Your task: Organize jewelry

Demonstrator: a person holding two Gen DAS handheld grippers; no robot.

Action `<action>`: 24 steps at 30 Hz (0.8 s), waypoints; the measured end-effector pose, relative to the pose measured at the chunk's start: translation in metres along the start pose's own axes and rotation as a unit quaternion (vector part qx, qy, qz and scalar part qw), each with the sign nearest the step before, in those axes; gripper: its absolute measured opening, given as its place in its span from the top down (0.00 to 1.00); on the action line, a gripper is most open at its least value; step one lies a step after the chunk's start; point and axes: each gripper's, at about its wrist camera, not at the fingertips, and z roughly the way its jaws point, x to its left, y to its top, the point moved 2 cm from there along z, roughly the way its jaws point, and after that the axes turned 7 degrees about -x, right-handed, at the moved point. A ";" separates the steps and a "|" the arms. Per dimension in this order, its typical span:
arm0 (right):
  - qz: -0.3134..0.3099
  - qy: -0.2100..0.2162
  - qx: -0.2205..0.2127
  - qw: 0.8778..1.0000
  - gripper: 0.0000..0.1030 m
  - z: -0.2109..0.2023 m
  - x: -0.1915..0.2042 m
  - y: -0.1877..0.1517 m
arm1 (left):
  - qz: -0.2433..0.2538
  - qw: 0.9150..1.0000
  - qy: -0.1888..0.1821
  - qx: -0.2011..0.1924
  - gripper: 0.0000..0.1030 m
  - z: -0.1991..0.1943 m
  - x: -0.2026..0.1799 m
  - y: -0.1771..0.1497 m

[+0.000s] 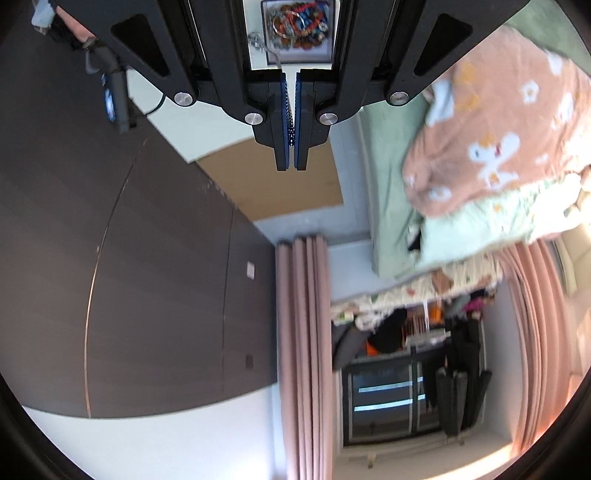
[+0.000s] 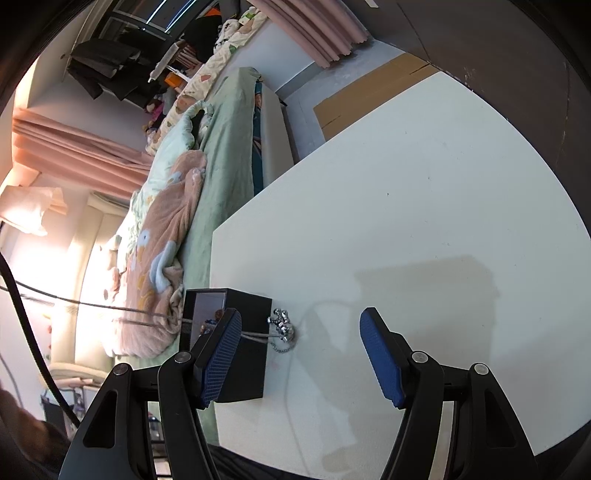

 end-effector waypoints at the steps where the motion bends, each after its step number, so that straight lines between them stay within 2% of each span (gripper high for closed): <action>1: 0.000 0.000 0.000 1.000 0.35 0.000 0.000 -0.001 | 0.003 1.000 0.001 -0.009 0.98 -0.005 -0.001 0.007; 16: 0.000 -0.001 0.003 1.000 0.35 0.002 -0.001 -0.002 | 0.024 0.996 0.025 -0.081 0.98 -0.040 0.007 0.074; 24: -0.001 -0.002 0.004 1.000 0.35 0.002 -0.002 -0.003 | 0.019 0.996 0.033 -0.075 0.98 -0.029 0.016 0.071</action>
